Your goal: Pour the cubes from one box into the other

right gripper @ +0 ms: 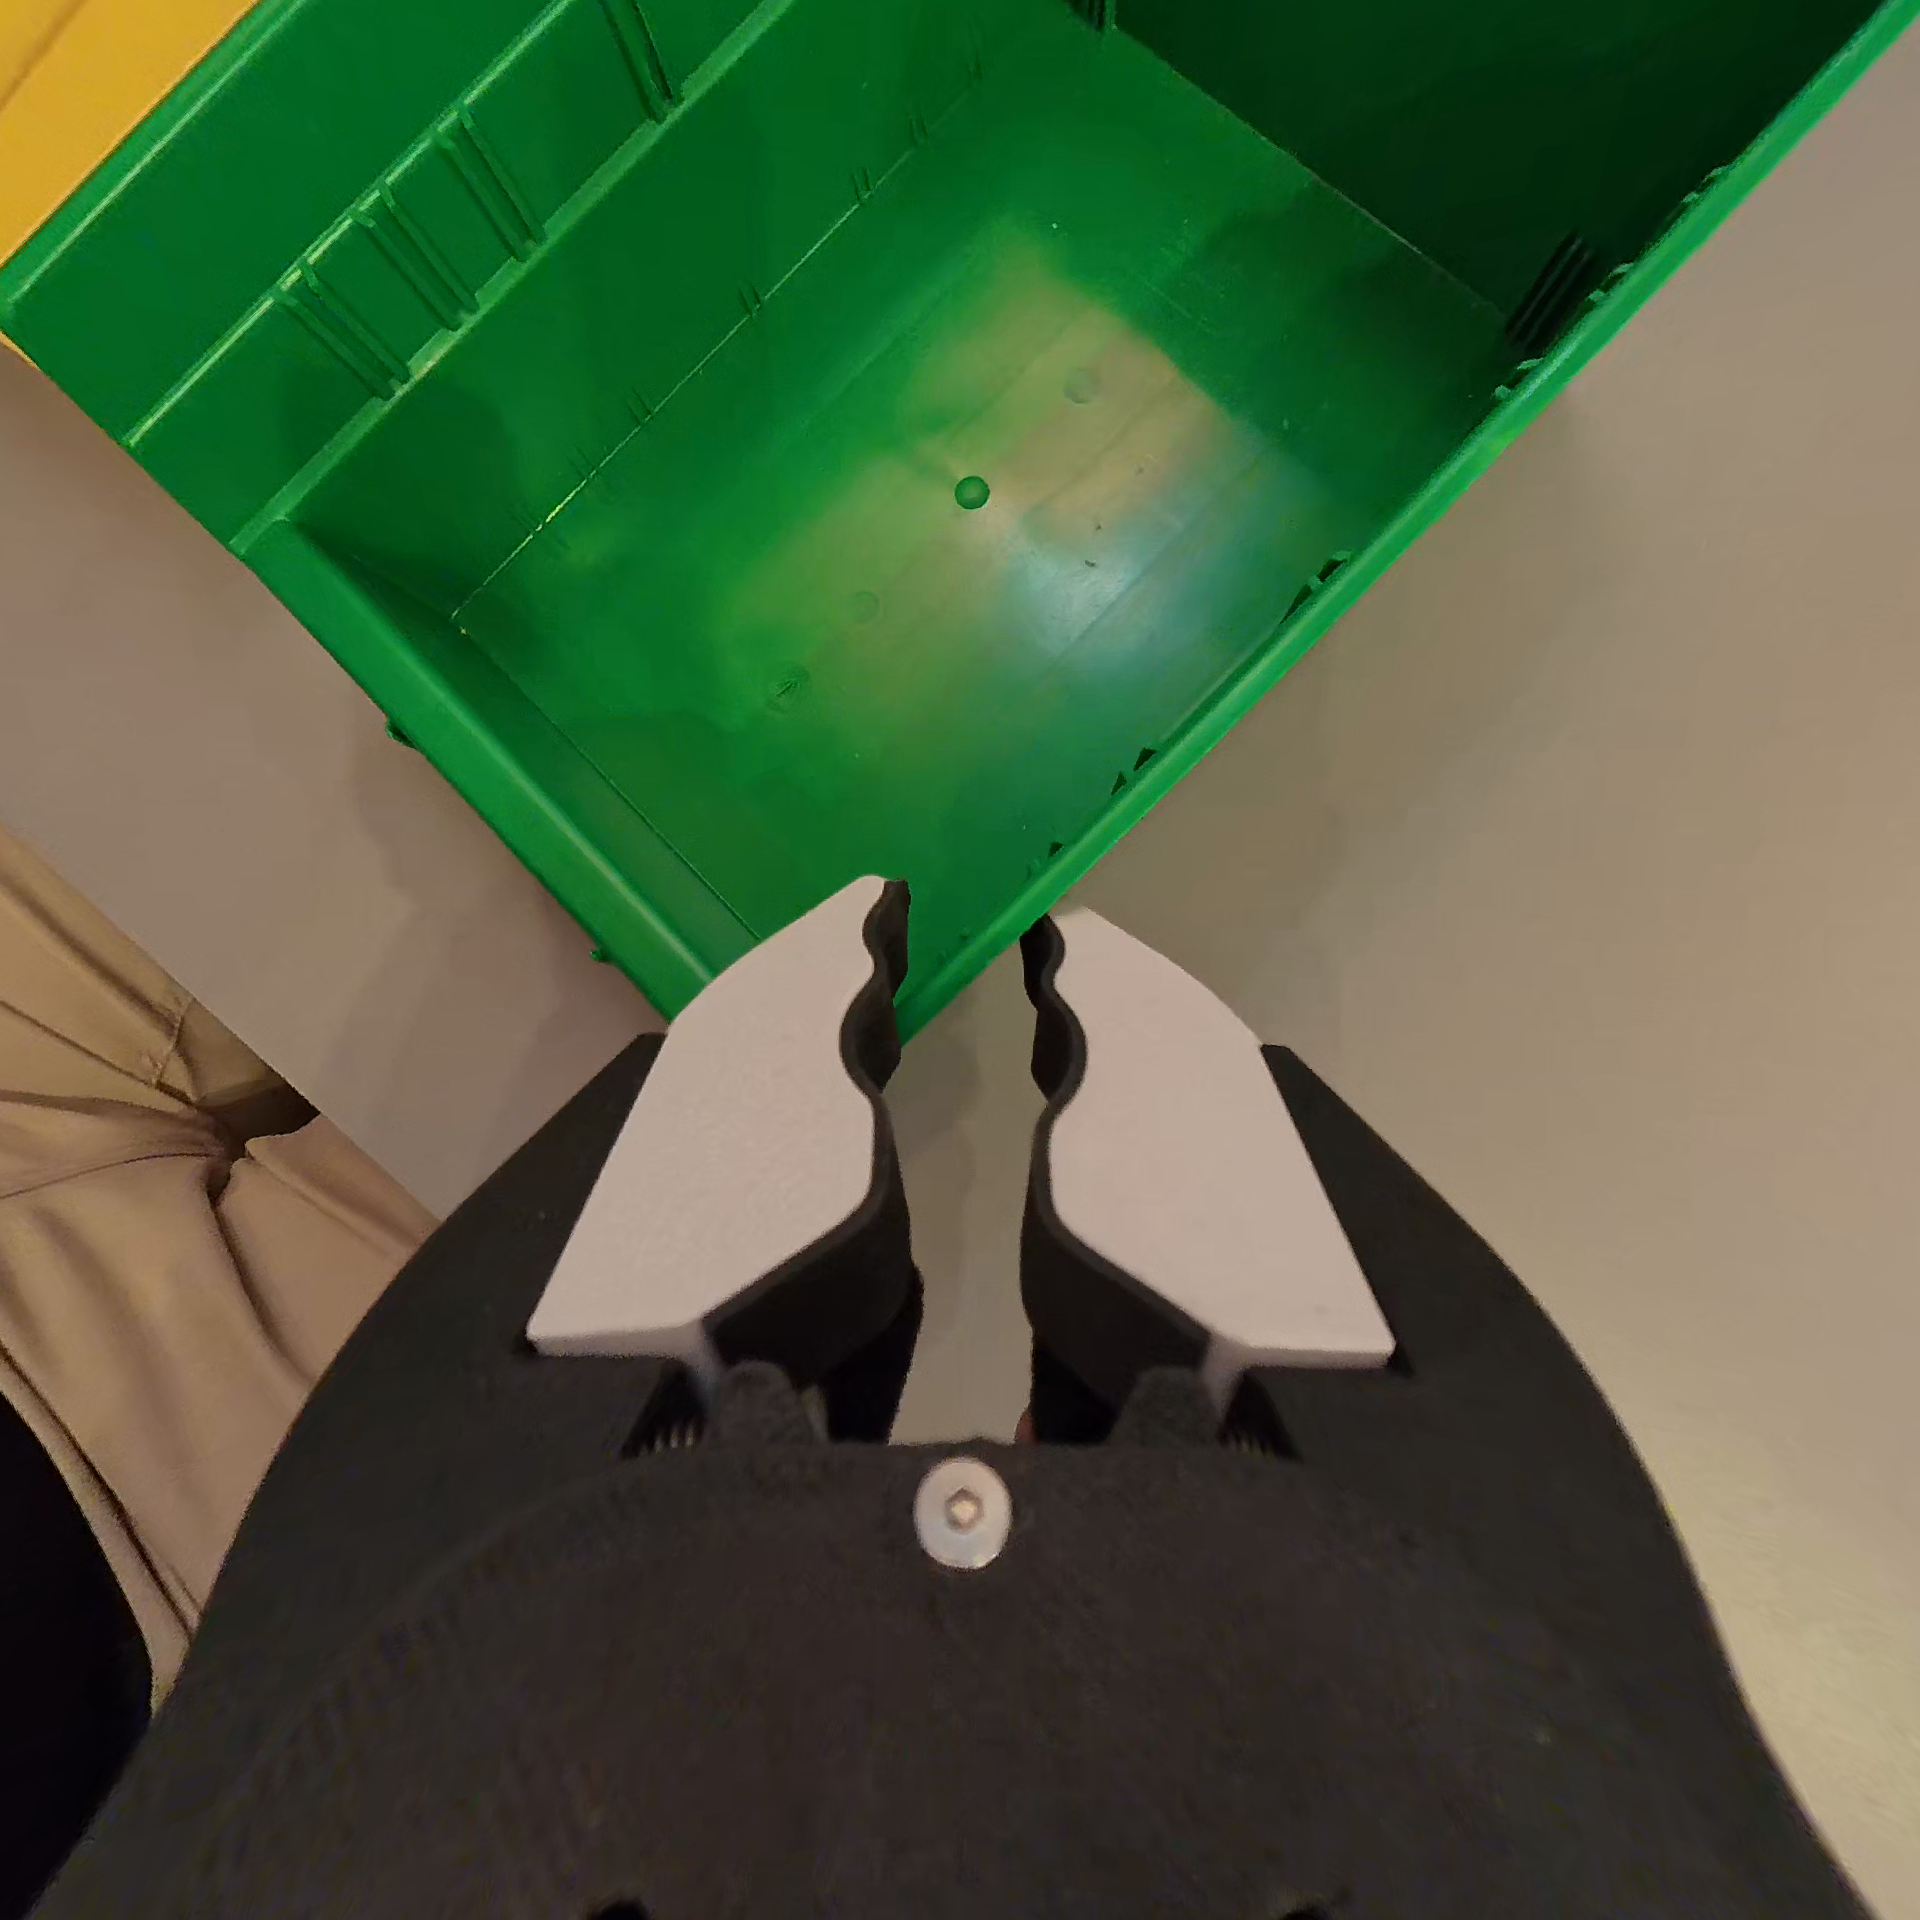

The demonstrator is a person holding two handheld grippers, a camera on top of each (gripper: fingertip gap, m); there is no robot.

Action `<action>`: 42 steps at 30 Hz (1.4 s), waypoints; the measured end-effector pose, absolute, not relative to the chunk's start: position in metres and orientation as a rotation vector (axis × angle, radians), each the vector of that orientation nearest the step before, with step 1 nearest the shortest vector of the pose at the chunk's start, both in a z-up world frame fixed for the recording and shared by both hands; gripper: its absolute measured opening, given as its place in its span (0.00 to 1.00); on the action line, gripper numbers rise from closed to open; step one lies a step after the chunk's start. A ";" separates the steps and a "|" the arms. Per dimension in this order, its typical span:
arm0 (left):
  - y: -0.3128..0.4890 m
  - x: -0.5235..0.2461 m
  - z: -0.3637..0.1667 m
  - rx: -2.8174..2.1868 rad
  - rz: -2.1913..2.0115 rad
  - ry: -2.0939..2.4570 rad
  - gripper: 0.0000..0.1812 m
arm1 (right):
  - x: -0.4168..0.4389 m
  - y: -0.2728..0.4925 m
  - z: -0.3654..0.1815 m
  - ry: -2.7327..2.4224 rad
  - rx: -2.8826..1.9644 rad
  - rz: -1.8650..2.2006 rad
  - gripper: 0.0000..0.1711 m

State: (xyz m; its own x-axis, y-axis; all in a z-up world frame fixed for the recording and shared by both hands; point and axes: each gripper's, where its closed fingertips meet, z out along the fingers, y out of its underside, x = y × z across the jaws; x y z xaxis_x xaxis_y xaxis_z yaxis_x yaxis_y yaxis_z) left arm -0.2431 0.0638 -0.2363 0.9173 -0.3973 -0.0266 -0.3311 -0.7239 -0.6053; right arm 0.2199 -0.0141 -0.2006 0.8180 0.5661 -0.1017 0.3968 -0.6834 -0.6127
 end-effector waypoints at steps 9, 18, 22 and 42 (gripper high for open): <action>0.056 -0.243 -0.236 -2.467 -0.166 0.486 0.09 | 0.220 -0.030 -0.202 -0.816 -2.466 0.342 0.09; 0.003 -0.243 -0.239 -2.511 -0.268 0.405 0.10 | 0.217 -0.064 -0.204 -0.991 -2.548 0.502 0.13; -0.012 -0.246 -0.237 -2.536 -0.428 0.308 0.27 | 0.230 -0.071 -0.189 -0.974 -2.616 0.460 0.30; 0.058 -0.243 -0.227 -2.643 -0.534 0.583 0.14 | -0.070 -0.002 -0.202 -1.311 -2.633 0.559 0.36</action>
